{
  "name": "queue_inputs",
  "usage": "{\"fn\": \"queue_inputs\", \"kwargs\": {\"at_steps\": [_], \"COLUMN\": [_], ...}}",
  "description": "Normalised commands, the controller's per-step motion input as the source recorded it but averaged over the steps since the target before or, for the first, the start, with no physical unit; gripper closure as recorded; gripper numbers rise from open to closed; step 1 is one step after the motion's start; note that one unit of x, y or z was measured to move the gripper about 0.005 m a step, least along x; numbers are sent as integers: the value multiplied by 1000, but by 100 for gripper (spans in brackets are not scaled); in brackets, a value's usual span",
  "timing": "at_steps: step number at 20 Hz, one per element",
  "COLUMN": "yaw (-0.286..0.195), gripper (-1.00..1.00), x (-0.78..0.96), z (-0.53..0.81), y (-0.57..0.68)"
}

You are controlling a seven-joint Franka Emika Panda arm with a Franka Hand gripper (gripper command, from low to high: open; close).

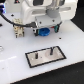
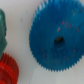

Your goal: Insert the blue gear onto the right peg, followed by the red gear

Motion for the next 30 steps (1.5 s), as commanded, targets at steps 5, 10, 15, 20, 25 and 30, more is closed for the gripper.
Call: {"fn": "queue_inputs", "kwargs": {"at_steps": [5, 10, 15, 20, 25, 30], "yaw": [0, 0, 0, 0, 0, 0], "gripper": [100, 100, 100, 100, 100, 100], "x": [-240, -25, 1, 62, 290, 537], "z": [-101, -9, 4, 363, 547, 443], "y": [-71, -11, -2, 24, 4, -46]}}
